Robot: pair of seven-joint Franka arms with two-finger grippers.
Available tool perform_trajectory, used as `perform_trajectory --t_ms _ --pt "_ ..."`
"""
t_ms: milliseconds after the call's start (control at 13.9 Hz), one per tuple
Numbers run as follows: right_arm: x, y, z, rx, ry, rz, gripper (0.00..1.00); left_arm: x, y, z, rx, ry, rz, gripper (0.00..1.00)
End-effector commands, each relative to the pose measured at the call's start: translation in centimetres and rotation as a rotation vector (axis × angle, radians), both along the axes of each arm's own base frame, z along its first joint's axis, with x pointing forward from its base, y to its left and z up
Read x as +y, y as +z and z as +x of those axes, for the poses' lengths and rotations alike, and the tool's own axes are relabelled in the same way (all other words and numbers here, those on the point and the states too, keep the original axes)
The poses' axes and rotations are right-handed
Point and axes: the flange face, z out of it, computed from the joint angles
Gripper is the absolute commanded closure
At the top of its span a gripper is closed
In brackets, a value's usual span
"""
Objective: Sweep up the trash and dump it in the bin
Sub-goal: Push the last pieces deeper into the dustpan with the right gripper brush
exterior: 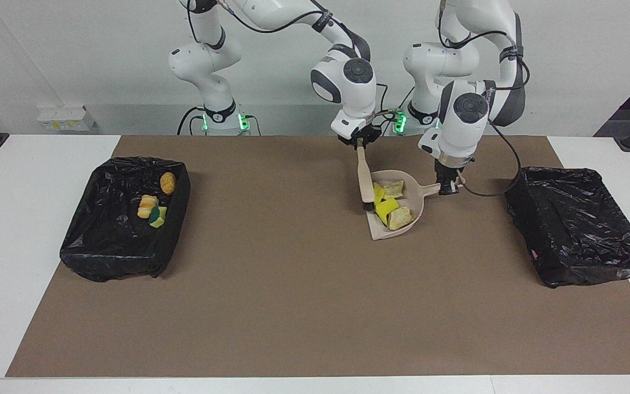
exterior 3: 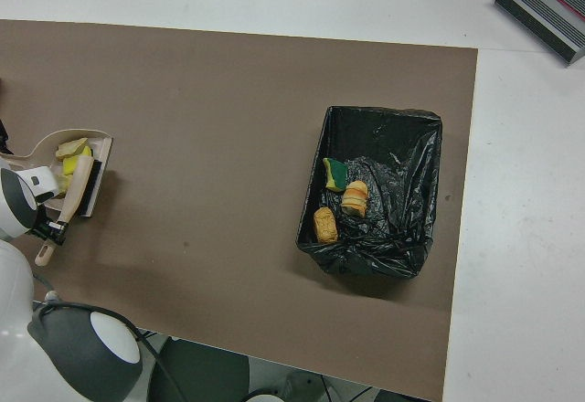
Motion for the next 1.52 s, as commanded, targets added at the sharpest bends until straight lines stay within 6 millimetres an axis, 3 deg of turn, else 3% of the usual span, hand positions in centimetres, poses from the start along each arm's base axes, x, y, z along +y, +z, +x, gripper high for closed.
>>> perform_trajectory --t_ms 0,361,1010,1227,1443 --pt "0.1 1.0 0.5 -0.005 -0.018 0.021 1.00 -0.1 0.3 -0.8 -0.006 -0.016 0.010 1.00" --pt "-0.2 0.4 0.3 -0.020 0.022 0.024 1.00 -0.2 0.3 -0.8 -0.008 -0.002 0.010 1.00" --pt "2.7 -1.7 -0.9 0.003 -0.074 0.138 1.00 1.6 0.0 -0.3 0.023 0.139 -0.090 1.00" --pt "3.6 0.1 0.0 -0.015 -0.085 0.159 1.00 2.3 -0.1 -0.1 0.028 0.172 -0.109 1.00" --pt "2.6 1.3 0.4 -0.004 -0.078 0.133 1.00 2.7 0.0 0.1 0.030 0.201 -0.131 1.00"
